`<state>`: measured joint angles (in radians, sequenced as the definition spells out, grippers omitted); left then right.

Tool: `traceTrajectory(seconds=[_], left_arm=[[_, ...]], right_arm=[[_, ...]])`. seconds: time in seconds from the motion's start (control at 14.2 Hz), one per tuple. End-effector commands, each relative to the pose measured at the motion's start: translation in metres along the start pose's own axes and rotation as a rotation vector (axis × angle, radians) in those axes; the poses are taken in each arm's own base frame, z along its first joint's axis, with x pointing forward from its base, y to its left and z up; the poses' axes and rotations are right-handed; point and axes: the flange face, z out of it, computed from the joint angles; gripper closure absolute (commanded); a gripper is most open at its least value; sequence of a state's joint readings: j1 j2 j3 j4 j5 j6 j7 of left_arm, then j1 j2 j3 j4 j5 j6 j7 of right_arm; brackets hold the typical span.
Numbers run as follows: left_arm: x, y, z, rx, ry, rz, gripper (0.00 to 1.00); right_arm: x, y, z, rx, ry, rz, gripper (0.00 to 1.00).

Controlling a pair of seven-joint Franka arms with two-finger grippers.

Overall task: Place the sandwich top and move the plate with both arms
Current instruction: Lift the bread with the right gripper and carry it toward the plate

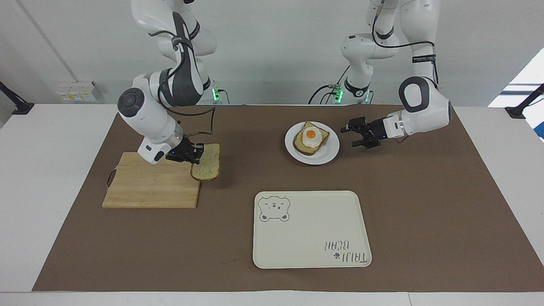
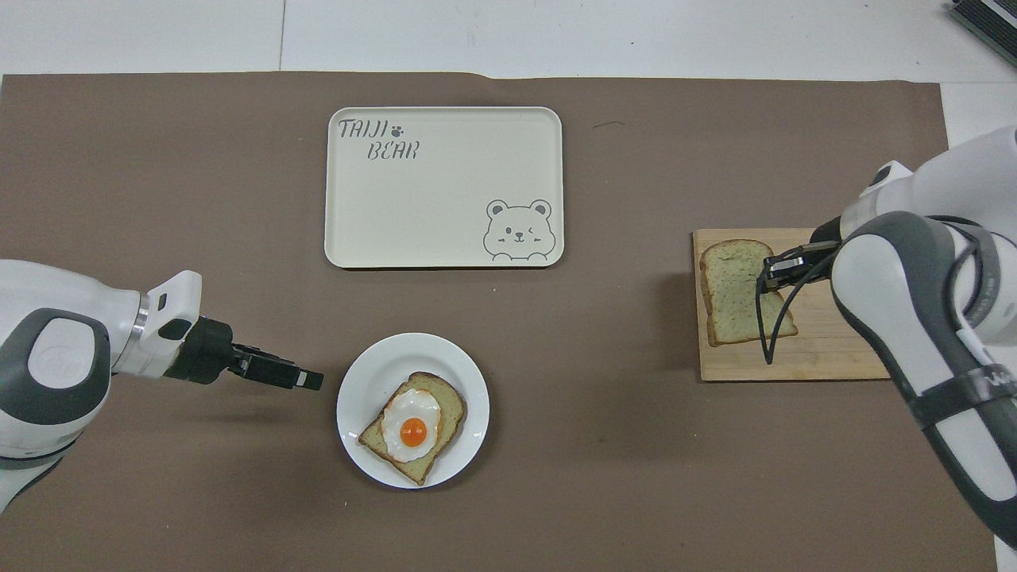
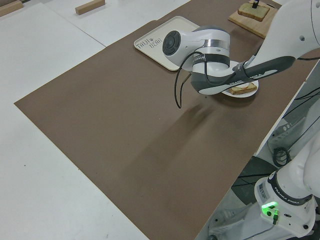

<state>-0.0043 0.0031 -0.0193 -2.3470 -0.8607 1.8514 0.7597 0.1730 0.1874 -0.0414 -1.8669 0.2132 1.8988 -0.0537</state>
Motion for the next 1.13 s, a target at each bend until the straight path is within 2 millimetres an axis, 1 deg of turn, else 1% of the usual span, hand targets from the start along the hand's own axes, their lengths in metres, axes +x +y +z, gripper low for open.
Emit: traceTrajectory(seconds=[0.0, 0.07, 0.28, 0.42, 0.49, 0.56, 0.78, 0.85, 0.99, 1.06], left_arm=[[-0.013, -0.019, 0.009, -0.051, 0.042, -0.024, 0.00], [-0.017, -0.025, 0.014, -0.066, 0.044, -0.021, 0.00], [-0.028, -0.032, 0.027, -0.100, 0.046, -0.043, 0.00], [-0.038, -0.040, 0.044, -0.156, 0.071, -0.046, 0.00], [-0.041, -0.044, 0.048, -0.164, 0.073, -0.040, 0.00], [-0.044, -0.047, 0.050, -0.161, 0.074, -0.037, 0.00], [-0.044, -0.047, 0.053, -0.168, 0.077, -0.034, 0.00], [-0.045, -0.051, 0.058, -0.179, 0.079, -0.038, 0.00], [-0.045, -0.051, 0.060, -0.186, 0.087, -0.022, 0.00], [-0.045, -0.051, 0.060, -0.188, 0.090, -0.022, 0.00]], right_arm=[[-0.017, -0.043, 0.004, -0.001, -0.003, 0.031, 1.00], [-0.021, -0.057, 0.008, -0.001, -0.009, 0.034, 1.00], [-0.029, -0.103, 0.013, 0.049, -0.012, 0.050, 1.00], [-0.037, -0.134, 0.017, 0.087, 0.001, 0.046, 1.00], [-0.040, -0.144, 0.020, 0.100, -0.005, 0.062, 1.00], [-0.045, -0.165, 0.027, 0.111, -0.017, 0.050, 1.00], [-0.052, -0.222, 0.050, 0.161, 0.030, 0.065, 1.00], [-0.054, -0.234, 0.057, 0.180, 0.034, 0.076, 1.00], [-0.065, -0.264, 0.070, 0.208, 0.028, 0.061, 1.00], [-0.069, -0.277, 0.080, 0.214, 0.022, 0.070, 1.00]])
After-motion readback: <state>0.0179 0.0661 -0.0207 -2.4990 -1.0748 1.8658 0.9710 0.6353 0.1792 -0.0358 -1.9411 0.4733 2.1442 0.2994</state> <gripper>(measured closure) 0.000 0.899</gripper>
